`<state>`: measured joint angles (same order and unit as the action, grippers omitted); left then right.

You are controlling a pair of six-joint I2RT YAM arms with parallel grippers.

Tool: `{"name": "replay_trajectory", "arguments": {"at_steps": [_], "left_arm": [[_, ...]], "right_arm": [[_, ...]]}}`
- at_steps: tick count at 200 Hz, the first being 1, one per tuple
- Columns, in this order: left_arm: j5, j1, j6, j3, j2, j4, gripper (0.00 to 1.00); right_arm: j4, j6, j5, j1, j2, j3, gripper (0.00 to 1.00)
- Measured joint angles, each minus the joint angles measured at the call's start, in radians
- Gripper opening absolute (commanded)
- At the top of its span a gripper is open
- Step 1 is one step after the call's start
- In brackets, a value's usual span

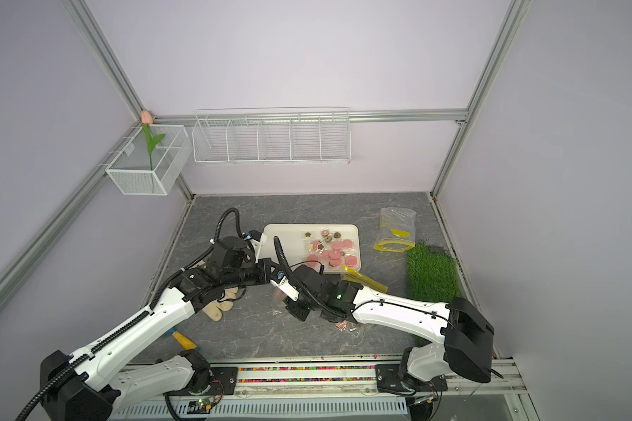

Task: Pour cookies out of the ziploc bag
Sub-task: Adjust the ziploc bag at the center of the board.

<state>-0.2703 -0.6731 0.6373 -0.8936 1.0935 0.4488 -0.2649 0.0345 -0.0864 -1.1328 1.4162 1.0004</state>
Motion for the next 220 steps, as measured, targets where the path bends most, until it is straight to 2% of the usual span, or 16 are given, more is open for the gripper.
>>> {"name": "replay_trajectory", "arguments": {"at_steps": [33,56,83,141,171,192,220], "left_arm": [[0.015,0.023,0.010,0.019,-0.023,-0.002,0.56],[0.018,0.037,0.006,0.029,-0.045,0.021,0.67],[0.011,0.052,0.005,0.026,-0.095,0.066,0.68],[0.037,0.086,-0.003,0.025,-0.216,0.177,0.57],[0.035,0.089,0.012,0.056,-0.240,0.186,0.53],[0.033,0.091,0.032,0.106,-0.242,0.182,0.48],[0.019,0.091,0.073,0.188,-0.240,0.156,0.48]], "right_arm": [[0.010,0.052,0.001,-0.002,0.002,0.017,0.07],[0.029,0.113,0.001,-0.002,0.003,0.037,0.07],[0.052,0.216,0.010,0.005,0.005,0.058,0.07],[0.108,0.482,0.037,0.114,-0.010,0.055,0.06],[0.158,0.558,0.039,0.190,-0.079,-0.036,0.06],[0.201,0.576,0.042,0.231,-0.122,-0.122,0.06],[0.240,0.579,0.050,0.256,-0.174,-0.246,0.06]]}}
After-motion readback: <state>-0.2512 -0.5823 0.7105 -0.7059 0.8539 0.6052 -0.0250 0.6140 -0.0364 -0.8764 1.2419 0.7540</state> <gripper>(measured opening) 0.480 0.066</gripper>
